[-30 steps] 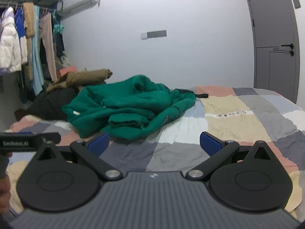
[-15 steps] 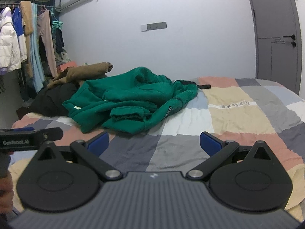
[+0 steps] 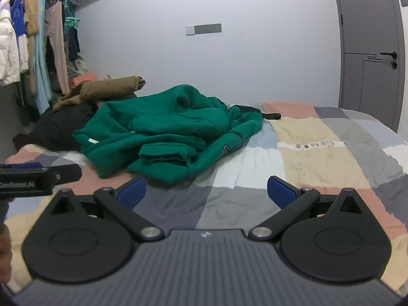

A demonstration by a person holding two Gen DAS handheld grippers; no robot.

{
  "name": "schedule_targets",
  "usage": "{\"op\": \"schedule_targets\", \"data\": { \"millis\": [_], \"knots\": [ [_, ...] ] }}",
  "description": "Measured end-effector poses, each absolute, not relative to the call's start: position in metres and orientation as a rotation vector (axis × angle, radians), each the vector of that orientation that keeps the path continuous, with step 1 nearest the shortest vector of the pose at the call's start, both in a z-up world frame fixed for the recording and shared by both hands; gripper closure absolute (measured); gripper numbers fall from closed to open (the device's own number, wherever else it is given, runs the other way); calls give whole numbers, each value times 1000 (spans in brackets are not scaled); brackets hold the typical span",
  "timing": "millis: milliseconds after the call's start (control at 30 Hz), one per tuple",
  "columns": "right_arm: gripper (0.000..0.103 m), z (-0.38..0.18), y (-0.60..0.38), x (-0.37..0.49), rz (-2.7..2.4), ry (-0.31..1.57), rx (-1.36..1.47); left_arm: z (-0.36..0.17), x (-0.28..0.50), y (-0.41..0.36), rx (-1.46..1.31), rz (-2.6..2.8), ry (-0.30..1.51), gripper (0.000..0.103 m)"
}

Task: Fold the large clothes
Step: 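Reach both grippers into the green hoodie and grasp its fabric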

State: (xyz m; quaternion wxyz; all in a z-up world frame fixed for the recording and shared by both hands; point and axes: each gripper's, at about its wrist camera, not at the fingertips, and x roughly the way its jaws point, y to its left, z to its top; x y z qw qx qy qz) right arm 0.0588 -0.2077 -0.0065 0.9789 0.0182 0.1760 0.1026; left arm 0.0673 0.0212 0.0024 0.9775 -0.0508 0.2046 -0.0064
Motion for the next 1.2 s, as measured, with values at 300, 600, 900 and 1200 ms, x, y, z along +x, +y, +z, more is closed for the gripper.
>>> {"op": "schedule_targets", "data": {
  "millis": [300,600,900,1200],
  "knots": [
    [0,-11,-177,154,335,386,59,-8,141,51,-81,33,427,0],
    [0,-32,-141,289,343,424,170,-41,175,96,-213,74,447,0],
    [2,-54,-117,397,272,500,262,-71,194,111,-269,29,458,0],
    [91,-23,-121,386,278,457,163,-76,192,122,-363,6,449,0]
  ]
}}
